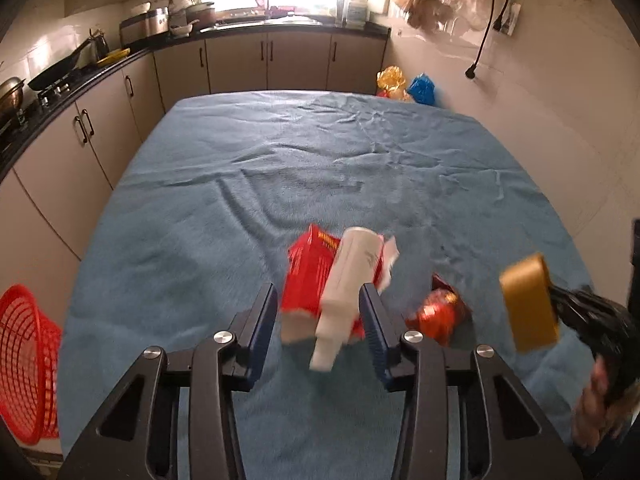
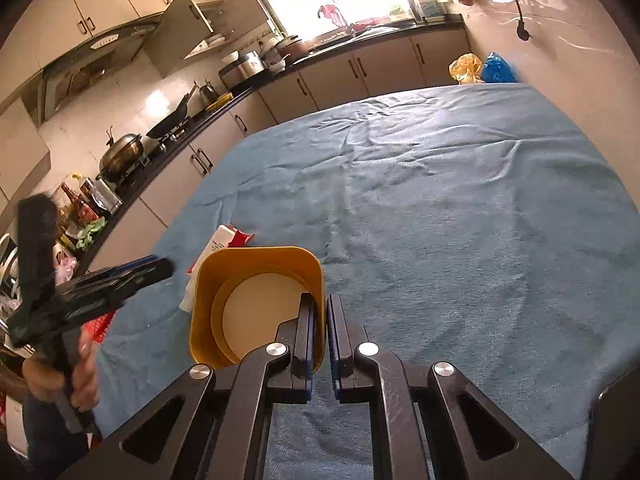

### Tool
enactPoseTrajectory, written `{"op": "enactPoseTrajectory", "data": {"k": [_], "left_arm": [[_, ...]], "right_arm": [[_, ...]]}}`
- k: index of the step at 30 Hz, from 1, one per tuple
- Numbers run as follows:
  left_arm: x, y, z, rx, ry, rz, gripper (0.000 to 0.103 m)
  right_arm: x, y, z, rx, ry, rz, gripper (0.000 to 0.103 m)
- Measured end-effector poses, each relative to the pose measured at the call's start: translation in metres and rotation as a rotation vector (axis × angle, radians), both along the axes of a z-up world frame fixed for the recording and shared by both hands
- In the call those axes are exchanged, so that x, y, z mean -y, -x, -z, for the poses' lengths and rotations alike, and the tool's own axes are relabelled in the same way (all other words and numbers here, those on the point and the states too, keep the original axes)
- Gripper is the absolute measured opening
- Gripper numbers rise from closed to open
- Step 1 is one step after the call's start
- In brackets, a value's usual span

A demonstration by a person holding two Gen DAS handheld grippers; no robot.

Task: Collect trash
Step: 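Grasp the white bottle with the left tool while the right grasps the yellow square tub, then lift the white bottle and yellow tub off the table with both tools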

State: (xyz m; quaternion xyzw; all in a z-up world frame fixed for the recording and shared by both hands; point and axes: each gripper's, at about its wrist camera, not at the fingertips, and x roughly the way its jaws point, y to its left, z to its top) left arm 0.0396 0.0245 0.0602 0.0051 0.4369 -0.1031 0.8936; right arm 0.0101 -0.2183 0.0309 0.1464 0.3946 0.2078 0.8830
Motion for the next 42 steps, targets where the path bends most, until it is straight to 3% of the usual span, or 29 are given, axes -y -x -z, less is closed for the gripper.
{"op": "enactPoseTrajectory", "data": {"k": [11,14,18,20,21,22,29,36,42], "left_arm": [[0.022,-0.024,0.022,-0.035,-0.069,0.047,0.041],[0.028,-0.022,0.027,-0.006,-0.117,0.046,0.041],[0.028,-0.022,0.031,0.015,-0.116,0.030,0.041],[0.028,-0.020,0.032,0.037,-0.130,0.013,0.036],[0.027,-0.019,0.033,0.054,-0.138,-0.006,0.029],[0.025,-0.018,0.034,0.067,-0.143,-0.027,0.029],[-0.005,0.004,0.019,0.135,0.000,-0.087,0.029],[-0.029,0.060,0.007,0.273,0.032,-0.162,0.029],[-0.031,0.073,0.006,0.338,0.044,-0.189,0.029]], "right_arm": [[0.002,0.004,-0.008,0.017,-0.033,-0.012,0.008],[0.003,0.004,-0.008,0.018,-0.033,-0.012,0.008],[0.002,0.003,-0.007,0.011,-0.028,-0.010,0.008],[0.001,0.003,-0.006,0.010,-0.019,-0.010,0.008],[0.000,0.002,-0.006,0.011,-0.014,-0.009,0.008],[-0.001,0.002,-0.006,0.013,-0.007,-0.009,0.008],[-0.002,0.001,-0.003,0.018,0.021,0.008,0.008],[-0.009,0.003,-0.005,0.053,0.071,0.019,0.008],[-0.020,0.006,-0.004,0.076,0.125,0.011,0.008]]}}
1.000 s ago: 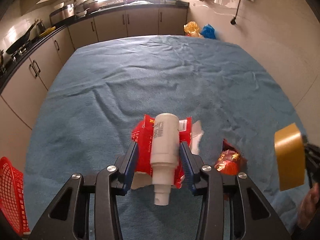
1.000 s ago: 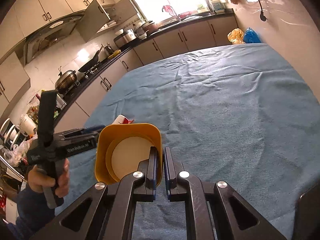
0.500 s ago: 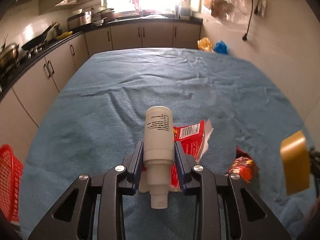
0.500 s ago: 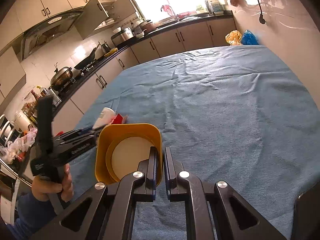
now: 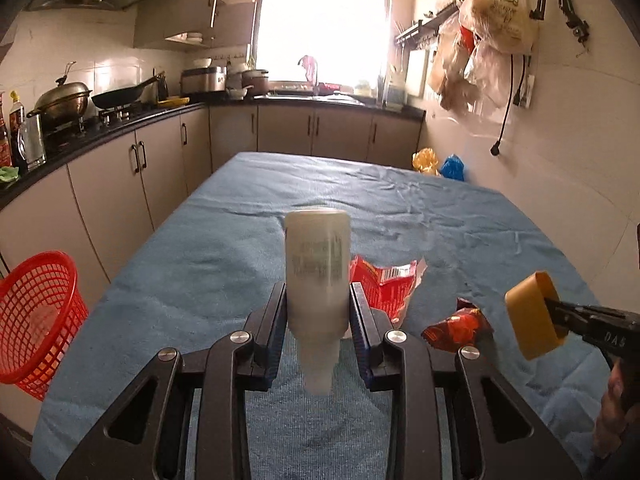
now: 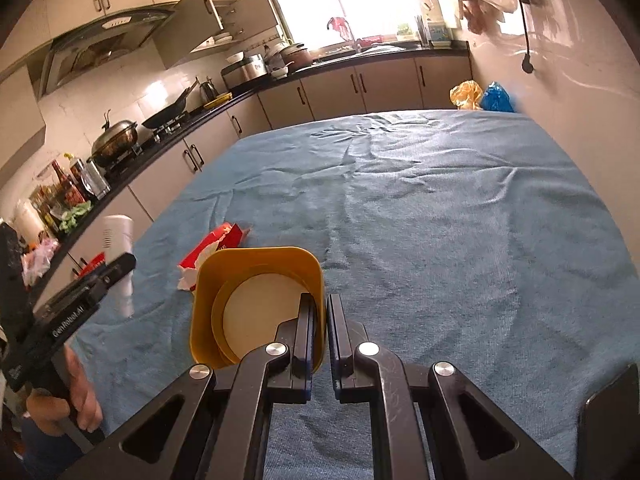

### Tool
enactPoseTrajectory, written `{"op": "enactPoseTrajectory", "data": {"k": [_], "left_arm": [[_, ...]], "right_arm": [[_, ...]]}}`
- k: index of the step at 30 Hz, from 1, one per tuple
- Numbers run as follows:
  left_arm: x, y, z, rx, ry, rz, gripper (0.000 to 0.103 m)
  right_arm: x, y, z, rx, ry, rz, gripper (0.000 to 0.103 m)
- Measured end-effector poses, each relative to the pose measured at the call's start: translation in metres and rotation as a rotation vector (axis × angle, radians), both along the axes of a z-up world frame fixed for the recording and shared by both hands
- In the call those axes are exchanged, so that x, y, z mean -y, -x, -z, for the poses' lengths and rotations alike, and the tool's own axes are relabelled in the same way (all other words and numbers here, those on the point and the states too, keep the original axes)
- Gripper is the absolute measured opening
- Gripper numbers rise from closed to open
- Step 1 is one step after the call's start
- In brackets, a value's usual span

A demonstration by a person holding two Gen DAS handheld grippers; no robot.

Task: Collect trash
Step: 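Lift the white bottle and yellow tub off the table with both tools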

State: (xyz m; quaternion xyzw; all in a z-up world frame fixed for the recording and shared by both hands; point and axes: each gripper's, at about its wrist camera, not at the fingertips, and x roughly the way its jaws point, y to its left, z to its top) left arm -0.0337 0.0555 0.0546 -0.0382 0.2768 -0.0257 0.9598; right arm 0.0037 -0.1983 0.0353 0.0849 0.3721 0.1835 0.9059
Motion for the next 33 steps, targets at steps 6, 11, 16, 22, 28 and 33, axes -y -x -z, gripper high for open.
{"op": "enactPoseTrajectory", "data": {"k": [6,11,16,22,28,33], "left_arm": [[-0.003,-0.003,0.001,0.000,0.004,0.000,0.029],[-0.004,-0.005,0.003,-0.015,0.016,0.014,0.029],[-0.010,-0.007,0.004,-0.030,0.045,0.020,0.029],[-0.010,-0.004,0.004,-0.015,0.041,0.017,0.029],[-0.010,-0.003,0.005,-0.019,0.039,0.015,0.029],[-0.010,-0.004,0.005,-0.024,0.038,0.013,0.029]], "right_arm": [[-0.004,0.003,0.000,0.014,0.019,-0.006,0.008],[-0.006,0.005,-0.001,0.024,0.024,-0.010,0.008],[-0.006,0.006,-0.002,0.025,0.021,-0.014,0.008],[-0.008,0.008,-0.004,0.034,0.016,-0.024,0.008],[-0.008,0.010,-0.005,0.039,0.010,-0.029,0.008],[-0.008,0.011,-0.005,0.041,0.009,-0.028,0.008]]}}
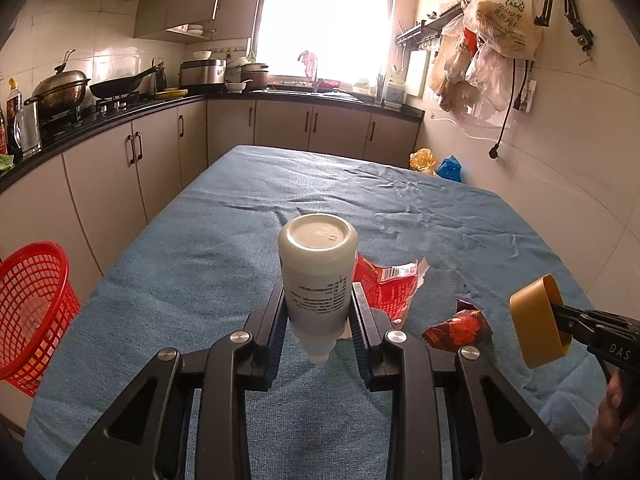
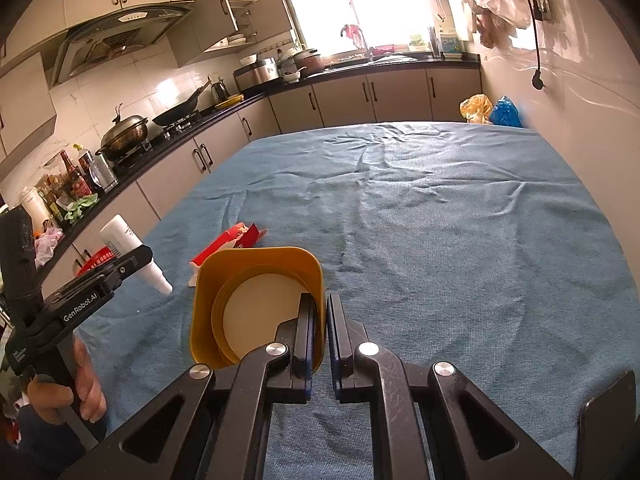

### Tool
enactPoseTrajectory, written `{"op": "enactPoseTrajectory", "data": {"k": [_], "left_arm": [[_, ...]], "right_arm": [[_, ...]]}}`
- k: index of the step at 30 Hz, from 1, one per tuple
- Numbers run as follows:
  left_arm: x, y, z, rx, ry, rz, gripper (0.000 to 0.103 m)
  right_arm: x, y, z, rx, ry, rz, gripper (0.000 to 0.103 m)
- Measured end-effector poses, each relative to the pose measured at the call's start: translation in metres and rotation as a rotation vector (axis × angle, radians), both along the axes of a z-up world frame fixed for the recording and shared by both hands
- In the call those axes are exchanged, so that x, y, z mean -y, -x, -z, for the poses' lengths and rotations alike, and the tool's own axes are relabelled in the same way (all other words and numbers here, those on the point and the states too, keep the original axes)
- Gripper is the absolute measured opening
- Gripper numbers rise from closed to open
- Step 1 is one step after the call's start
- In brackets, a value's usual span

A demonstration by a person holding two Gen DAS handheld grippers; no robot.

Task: Collect trash
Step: 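Lift the white bottle and yellow tub off the table with both tools, then carry the white bottle and yellow tub over the red basket and release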

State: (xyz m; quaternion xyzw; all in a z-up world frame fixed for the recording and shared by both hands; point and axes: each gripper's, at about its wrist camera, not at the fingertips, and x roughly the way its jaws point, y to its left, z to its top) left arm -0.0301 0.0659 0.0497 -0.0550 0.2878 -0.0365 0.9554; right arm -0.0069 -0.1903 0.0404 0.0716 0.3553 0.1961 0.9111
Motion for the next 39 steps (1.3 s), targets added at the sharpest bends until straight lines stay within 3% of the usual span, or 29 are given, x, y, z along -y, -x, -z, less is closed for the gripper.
{"op": "enactPoseTrajectory", "data": {"k": [28,39], "left_arm": [[-0.002,-0.001,-0.001,0.002,-0.005,-0.009,0.029],[-0.016,-0.001,-0.004,-0.016,0.019,-0.051,0.029]], "right_arm": [[0.001,0.000,0.001,-0.002,0.004,0.004,0.008],[0.002,0.003,-0.005,-0.023,-0.003,0.080,0.008]]}}
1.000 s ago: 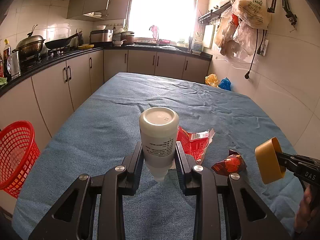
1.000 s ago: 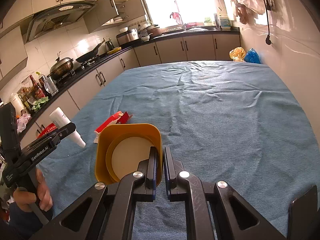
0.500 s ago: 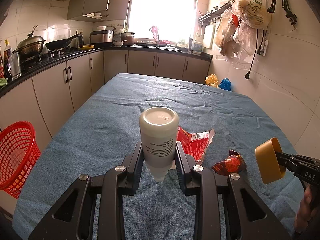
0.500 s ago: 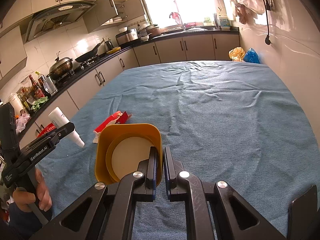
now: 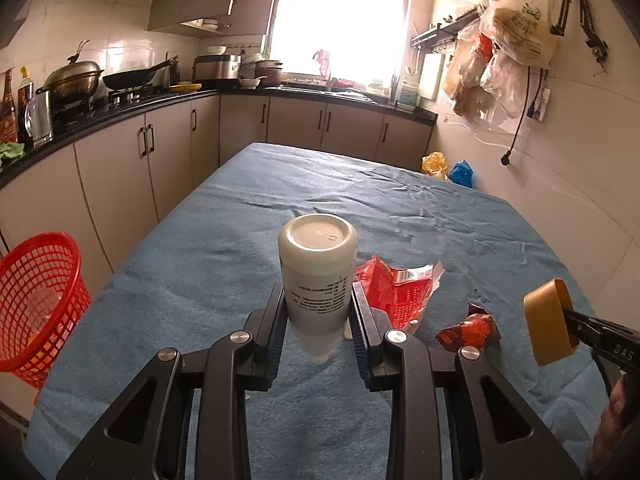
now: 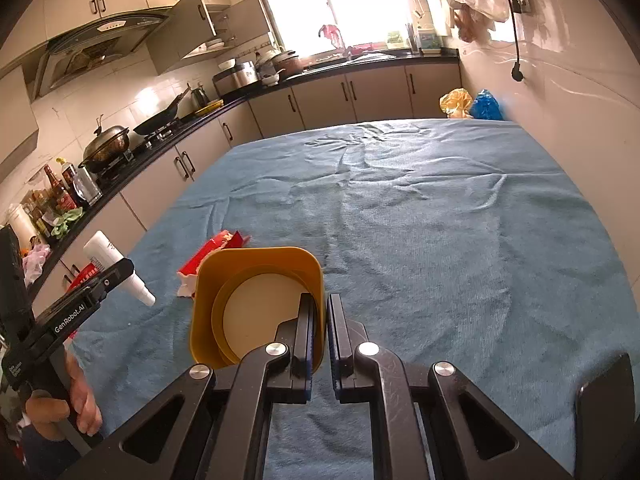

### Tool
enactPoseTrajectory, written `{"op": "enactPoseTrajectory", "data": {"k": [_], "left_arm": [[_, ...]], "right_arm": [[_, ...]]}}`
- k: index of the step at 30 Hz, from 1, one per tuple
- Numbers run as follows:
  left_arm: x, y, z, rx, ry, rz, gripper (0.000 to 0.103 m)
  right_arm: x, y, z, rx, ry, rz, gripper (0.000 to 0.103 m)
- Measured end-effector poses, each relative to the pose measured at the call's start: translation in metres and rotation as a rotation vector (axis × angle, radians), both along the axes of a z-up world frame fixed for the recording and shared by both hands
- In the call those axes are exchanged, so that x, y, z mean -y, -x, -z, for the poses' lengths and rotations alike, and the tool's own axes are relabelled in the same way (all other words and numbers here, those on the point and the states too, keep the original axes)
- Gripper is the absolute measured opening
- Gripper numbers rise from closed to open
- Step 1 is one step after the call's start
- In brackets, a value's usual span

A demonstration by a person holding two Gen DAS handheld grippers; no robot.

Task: Collect trash
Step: 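Carry the white bottle and yellow tub over the red basket and release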

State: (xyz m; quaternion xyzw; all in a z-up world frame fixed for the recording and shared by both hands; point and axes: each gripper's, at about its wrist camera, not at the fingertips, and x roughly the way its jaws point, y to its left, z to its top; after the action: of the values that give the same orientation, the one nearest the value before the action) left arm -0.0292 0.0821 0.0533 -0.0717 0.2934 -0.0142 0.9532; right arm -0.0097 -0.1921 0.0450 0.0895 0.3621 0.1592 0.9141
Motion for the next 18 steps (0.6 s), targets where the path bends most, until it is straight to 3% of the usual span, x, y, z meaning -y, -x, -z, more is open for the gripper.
{"op": "enactPoseTrajectory", "data": {"k": [10,18], "left_arm": [[-0.034,0.017,-0.017,0.036,0.037,-0.035,0.029],[-0.090,0.039,-0.046,0.115,0.071,-0.127,0.029]], "right_arm": [[-0.056,0.007,-0.023,0.015,0.022,-0.089,0.008],[-0.123,0.003,-0.038,0.017,0.035,-0.192,0.008]]}}
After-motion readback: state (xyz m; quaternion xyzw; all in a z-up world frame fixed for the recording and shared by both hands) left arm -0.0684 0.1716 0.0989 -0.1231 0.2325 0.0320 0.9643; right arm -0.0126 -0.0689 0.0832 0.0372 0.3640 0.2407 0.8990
